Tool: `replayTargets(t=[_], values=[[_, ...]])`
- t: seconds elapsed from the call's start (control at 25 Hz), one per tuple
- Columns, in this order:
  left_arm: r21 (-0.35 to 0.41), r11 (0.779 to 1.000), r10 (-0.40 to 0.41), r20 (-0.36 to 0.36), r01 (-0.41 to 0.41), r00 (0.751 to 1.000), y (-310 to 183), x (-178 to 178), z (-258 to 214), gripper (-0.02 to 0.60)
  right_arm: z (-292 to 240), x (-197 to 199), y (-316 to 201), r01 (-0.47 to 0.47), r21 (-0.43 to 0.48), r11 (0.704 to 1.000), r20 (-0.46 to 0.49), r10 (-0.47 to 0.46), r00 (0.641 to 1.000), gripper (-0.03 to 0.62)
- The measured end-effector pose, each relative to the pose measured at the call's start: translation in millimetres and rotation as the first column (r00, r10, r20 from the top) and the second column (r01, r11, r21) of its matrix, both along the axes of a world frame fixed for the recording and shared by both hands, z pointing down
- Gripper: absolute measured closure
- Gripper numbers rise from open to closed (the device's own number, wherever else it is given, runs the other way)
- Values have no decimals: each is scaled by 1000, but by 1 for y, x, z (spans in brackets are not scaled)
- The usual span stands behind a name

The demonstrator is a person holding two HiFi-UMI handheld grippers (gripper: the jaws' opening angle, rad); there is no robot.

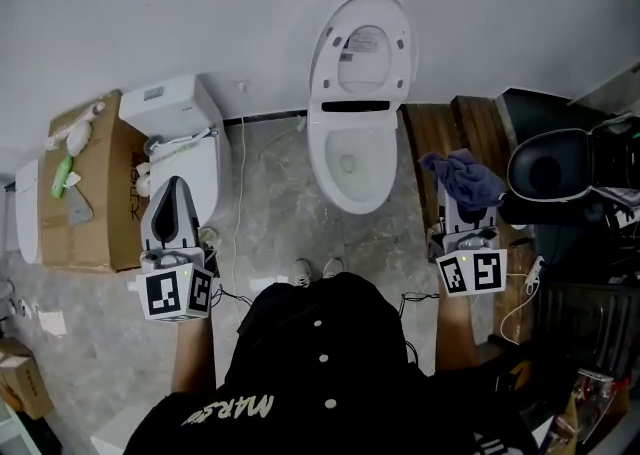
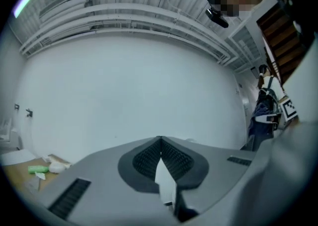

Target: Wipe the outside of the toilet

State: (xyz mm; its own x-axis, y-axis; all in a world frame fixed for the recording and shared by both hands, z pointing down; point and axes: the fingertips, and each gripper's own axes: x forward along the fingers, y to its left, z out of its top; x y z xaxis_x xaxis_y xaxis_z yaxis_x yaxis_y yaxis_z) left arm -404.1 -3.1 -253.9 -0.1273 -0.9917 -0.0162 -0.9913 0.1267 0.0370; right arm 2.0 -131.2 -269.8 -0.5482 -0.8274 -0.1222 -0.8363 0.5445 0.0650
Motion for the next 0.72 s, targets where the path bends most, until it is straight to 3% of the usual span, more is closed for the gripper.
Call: replayTargets(t=[0.16, 0.24, 0.72], values=[[12, 998, -66, -34, 67, 997, 12, -10, 4, 572, 1, 2, -6, 19, 3, 1000, -3, -19, 1000, 477], [15, 997, -77, -14, 77, 997, 15, -10, 7, 572, 4, 3, -9, 24, 5, 1000, 1, -24, 1000, 477], [41, 997, -60, 1, 60, 998, 14, 5, -1, 572, 11, 9, -5, 23, 6, 1000, -5, -23, 1000, 477]])
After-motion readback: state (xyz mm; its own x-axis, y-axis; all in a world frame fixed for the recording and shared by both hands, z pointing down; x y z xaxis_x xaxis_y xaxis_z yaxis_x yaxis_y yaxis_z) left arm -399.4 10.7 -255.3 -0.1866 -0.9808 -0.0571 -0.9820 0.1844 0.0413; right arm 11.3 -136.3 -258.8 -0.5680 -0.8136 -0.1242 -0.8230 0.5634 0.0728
